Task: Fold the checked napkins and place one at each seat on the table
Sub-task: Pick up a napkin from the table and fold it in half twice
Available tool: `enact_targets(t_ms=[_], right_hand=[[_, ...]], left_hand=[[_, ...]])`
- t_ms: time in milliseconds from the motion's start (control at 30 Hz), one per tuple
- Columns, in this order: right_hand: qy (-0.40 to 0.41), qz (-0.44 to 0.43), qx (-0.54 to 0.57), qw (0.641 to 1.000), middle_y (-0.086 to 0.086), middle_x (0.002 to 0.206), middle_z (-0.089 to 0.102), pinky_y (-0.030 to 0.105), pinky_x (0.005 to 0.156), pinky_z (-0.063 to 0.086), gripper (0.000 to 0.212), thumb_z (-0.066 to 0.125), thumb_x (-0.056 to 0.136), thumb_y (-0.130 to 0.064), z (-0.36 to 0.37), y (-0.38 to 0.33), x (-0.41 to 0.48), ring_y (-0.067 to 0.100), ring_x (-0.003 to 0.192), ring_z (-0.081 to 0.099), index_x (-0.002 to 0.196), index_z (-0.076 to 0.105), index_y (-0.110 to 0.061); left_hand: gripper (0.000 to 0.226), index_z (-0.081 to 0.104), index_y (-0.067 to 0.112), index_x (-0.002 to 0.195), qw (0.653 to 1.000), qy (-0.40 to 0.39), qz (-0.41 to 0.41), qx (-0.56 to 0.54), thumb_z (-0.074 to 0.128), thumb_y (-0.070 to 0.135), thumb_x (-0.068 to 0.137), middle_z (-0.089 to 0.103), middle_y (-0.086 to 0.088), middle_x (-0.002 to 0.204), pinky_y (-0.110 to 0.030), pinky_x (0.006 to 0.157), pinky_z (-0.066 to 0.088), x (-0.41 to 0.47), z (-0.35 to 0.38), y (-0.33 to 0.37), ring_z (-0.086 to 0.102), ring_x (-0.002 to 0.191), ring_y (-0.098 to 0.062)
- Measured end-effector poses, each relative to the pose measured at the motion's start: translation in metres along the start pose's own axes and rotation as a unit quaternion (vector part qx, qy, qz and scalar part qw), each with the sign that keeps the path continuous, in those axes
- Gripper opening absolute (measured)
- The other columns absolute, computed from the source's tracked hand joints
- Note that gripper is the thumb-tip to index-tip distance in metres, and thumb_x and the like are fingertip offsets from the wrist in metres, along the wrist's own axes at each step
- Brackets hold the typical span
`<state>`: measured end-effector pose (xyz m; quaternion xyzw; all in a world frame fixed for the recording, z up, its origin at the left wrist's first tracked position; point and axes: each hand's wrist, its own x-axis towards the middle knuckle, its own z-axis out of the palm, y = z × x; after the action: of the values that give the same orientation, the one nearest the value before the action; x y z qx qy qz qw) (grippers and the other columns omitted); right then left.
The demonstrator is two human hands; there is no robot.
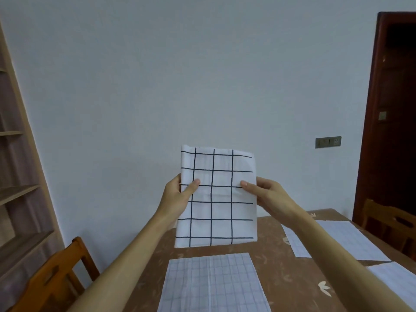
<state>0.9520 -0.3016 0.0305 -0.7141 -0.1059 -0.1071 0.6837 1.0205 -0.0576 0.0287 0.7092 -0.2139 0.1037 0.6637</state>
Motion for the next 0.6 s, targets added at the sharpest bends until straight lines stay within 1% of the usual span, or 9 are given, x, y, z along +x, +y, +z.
enact_targets(t_ms=[133,233,367,433,533,600], right_hand=[[-0.013,0.01,-0.018,1.0,-0.001,0.116,0.076,0.047,0.098,0.055,0.036,0.073,0.089,-0.033,0.011,0.001,0.0,0.02,0.106,0.073,0.121,0.067,-0.019],[-0.024,0.029,0.001,0.999,0.003,0.116,0.076,0.049,0.096,0.056,0.042,0.074,0.087,-0.036,0.015,0.001,0.0,0.024,0.106,0.073,0.124,0.066,-0.016],[-0.026,0.039,0.011,0.999,0.006,0.109,0.078,0.045,0.091,0.058,0.035,0.075,0.087,-0.03,0.021,-0.002,-0.002,0.025,0.1,0.075,0.116,0.071,-0.011],[-0.017,0.033,0.011,0.999,0.006,0.107,0.078,0.042,0.087,0.059,0.032,0.075,0.087,-0.029,0.023,-0.002,-0.002,0.025,0.098,0.076,0.113,0.072,-0.01],[0.022,0.018,0.01,1.0,0.005,0.104,0.079,0.042,0.085,0.06,0.031,0.075,0.087,-0.031,0.025,-0.001,-0.002,0.024,0.095,0.077,0.112,0.072,-0.013],[0.042,0.01,0.011,0.999,0.004,0.103,0.079,0.043,0.084,0.061,0.031,0.076,0.087,-0.033,0.024,0.001,-0.002,0.023,0.093,0.077,0.111,0.073,-0.014]], left_hand=[[0.025,0.066,0.022,0.121,0.999,-0.011,-0.023,-0.029,0.065,0.025,0.096,0.075,0.004,0.116,-0.045,0.101,0.054,-0.001,0.004,0.001,0.07,0.11,-0.015],[0.03,0.065,0.018,0.126,0.997,-0.029,-0.048,-0.053,0.062,0.026,0.097,0.074,0.0,0.119,-0.048,0.103,0.052,-0.001,0.004,0.004,0.068,0.113,-0.02],[0.032,0.062,0.014,0.128,0.99,-0.079,-0.084,-0.075,0.054,0.029,0.101,0.072,-0.005,0.122,-0.049,0.103,0.051,-0.002,0.003,0.007,0.068,0.115,-0.024],[0.033,0.063,0.014,0.127,0.988,-0.1,-0.091,-0.079,0.055,0.033,0.1,0.073,-0.005,0.121,-0.048,0.101,0.053,-0.004,0.003,0.007,0.069,0.114,-0.024],[0.036,0.065,0.02,0.124,0.991,-0.108,-0.073,-0.041,0.064,0.038,0.093,0.074,0.001,0.119,-0.042,0.099,0.055,-0.007,0.003,0.004,0.07,0.112,-0.019],[0.034,0.068,0.022,0.119,0.994,-0.096,-0.056,-0.009,0.071,0.036,0.089,0.076,0.003,0.115,-0.036,0.093,0.058,-0.009,0.004,0.002,0.072,0.108,-0.016]])
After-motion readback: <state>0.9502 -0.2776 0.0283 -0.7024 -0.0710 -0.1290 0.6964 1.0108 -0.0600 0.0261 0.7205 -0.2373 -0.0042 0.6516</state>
